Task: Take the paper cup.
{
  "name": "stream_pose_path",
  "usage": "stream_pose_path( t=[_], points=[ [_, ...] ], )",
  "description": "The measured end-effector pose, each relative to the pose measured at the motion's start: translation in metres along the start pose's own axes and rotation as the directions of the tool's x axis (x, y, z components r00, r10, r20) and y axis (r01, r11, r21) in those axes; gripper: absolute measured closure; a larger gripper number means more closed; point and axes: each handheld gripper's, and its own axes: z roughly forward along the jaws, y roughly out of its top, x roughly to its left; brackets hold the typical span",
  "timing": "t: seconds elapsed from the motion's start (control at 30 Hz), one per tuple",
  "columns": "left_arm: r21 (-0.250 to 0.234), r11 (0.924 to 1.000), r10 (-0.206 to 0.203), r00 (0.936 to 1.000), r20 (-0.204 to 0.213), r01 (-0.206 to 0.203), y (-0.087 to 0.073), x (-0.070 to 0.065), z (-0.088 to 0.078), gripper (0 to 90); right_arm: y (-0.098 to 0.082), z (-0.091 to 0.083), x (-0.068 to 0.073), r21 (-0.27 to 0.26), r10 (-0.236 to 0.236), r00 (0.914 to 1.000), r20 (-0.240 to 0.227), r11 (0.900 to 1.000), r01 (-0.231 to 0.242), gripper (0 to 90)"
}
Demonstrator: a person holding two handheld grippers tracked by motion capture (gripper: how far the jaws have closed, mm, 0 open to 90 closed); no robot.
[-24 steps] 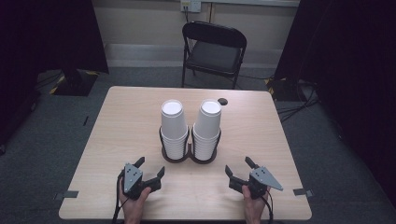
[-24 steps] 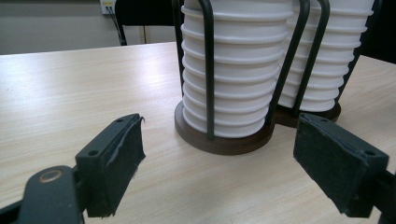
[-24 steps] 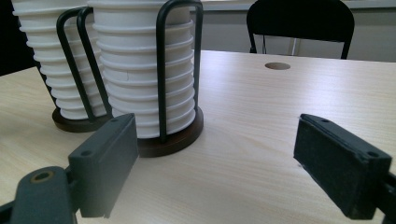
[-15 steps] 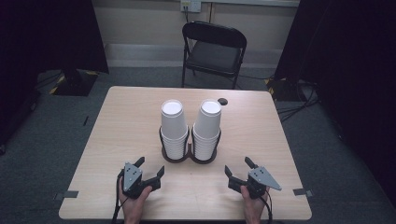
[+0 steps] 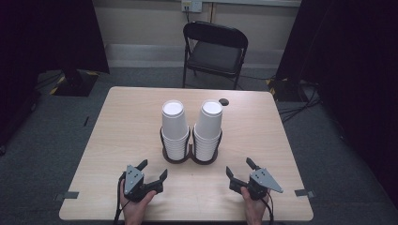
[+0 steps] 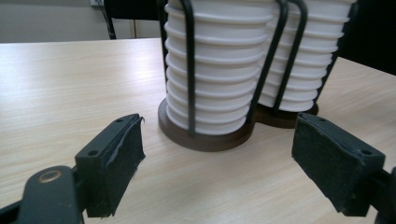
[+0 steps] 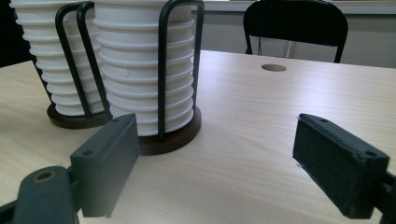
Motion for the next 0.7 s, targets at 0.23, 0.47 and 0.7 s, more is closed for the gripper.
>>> stream_pose_path(
  t=[0.23, 0.47, 0.7],
  points=[
    [-0.008, 0.9999, 0.014, 0.9992, 0.037, -0.014, 0.008, -0.006, -0.001, 16.4, 0.000, -0.001, 0.000, -0.006, 0.010, 0.9999, 0.004, 1.000, -0.010, 13.4],
    [-0.012, 0.9997, 0.023, 0.9980, 0.058, -0.022, 0.015, -0.009, 0.001, 16.4, 0.000, 0.000, -0.001, -0.002, 0.010, 0.9999, 0.004, 1.000, -0.010, 13.5],
    [-0.015, 0.9992, 0.039, 0.9958, 0.083, -0.038, 0.020, -0.017, 0.002, 16.4, 0.000, 0.000, -0.001, 0.002, 0.011, 0.9999, 0.003, 1.000, -0.011, 13.6]
  ],
)
